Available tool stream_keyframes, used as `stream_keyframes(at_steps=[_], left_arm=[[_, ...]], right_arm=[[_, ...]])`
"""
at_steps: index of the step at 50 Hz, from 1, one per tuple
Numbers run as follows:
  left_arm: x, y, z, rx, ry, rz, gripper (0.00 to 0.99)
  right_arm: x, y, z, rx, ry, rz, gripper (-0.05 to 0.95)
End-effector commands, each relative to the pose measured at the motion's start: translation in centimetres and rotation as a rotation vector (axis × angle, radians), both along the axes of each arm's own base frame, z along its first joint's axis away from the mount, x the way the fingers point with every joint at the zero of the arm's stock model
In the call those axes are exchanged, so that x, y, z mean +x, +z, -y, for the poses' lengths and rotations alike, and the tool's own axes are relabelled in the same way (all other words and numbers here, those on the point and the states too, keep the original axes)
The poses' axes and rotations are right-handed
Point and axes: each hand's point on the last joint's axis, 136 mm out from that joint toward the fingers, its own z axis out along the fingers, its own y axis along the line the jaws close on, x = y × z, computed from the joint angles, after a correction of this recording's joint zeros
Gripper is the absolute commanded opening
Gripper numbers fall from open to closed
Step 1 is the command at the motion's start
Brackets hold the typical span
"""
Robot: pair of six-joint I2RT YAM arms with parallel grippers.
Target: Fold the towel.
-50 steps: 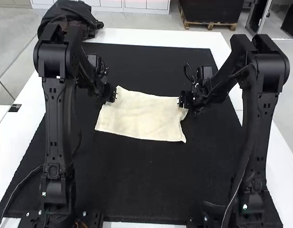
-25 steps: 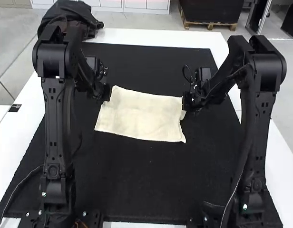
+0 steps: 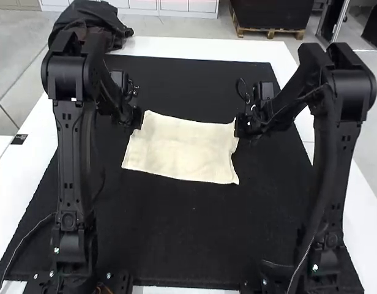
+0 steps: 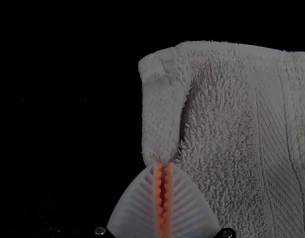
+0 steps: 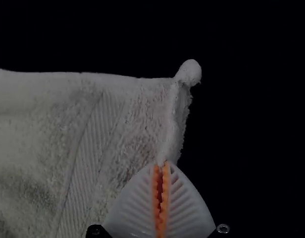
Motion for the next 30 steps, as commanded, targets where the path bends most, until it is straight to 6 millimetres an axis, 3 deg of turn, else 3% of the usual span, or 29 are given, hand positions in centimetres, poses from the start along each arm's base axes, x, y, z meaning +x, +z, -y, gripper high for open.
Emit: stream_keyframes(at_steps=[1, 9, 30], left_arm=[[0.0, 1.8, 0.4, -0.035, -0.018, 0.009, 0.026], [0.2, 4.4, 0.7, -0.057, -0.021, 0.049, 0.026], [-1.8, 7.1, 1.3, -0.078, -0.043, 0.051, 0.026]], right_arm=[[0.6, 2.9, 0.9, 0.035, -0.014, 0.053, -0.02], [0.5, 4.6, 1.5, 0.061, -0.014, 0.072, -0.02], [-1.5, 6.6, 0.4, 0.113, 0.045, 0.062, -0.02]])
